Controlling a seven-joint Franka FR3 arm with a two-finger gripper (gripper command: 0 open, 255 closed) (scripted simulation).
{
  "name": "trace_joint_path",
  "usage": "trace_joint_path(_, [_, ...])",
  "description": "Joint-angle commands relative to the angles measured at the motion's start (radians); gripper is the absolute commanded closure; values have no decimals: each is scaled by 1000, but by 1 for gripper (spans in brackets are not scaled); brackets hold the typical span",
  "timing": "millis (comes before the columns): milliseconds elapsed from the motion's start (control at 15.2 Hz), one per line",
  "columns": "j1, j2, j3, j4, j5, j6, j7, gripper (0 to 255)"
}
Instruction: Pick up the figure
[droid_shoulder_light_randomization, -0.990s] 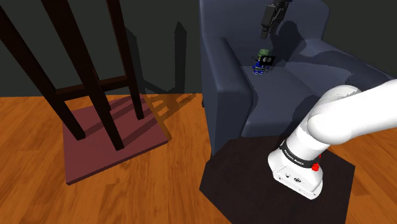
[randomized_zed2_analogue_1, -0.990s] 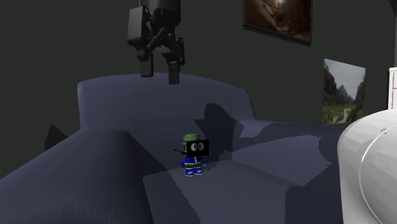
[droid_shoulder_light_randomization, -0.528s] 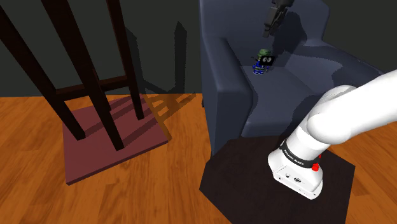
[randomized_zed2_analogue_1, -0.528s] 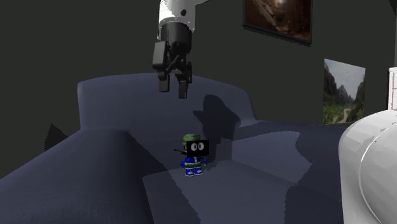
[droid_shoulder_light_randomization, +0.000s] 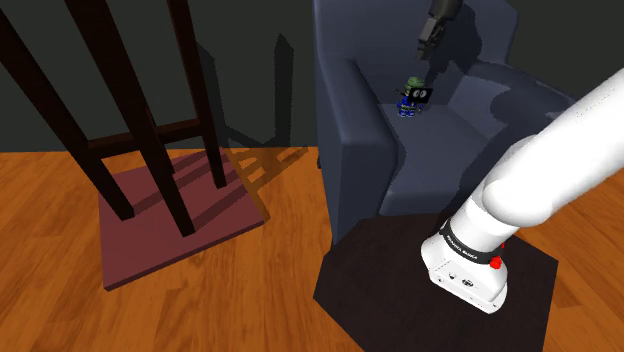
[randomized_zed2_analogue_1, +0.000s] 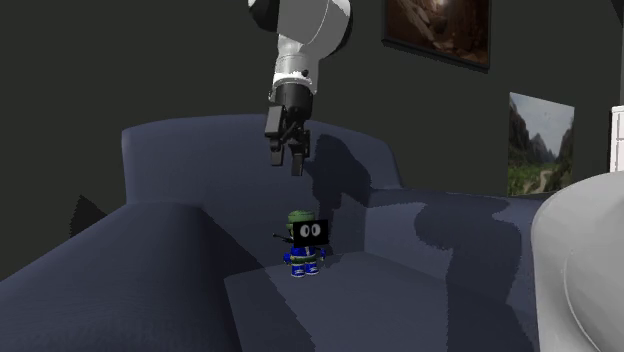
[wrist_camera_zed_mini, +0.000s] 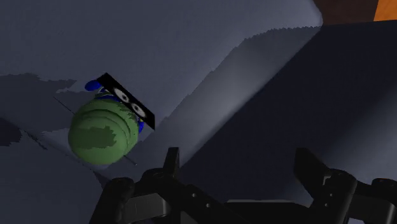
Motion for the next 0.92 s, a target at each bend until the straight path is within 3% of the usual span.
trace_joint_path(0, [-4,95,-54,56,60,-1,-82,0])
trace_joint_path(264, [-54,318,-131,205,214,-48,-250,0])
trace_joint_path(594, [-201,594,-134,429,399,-153,-406,0])
trace_joint_path(858, [-200,602,-126,385,404,-106,-419,0])
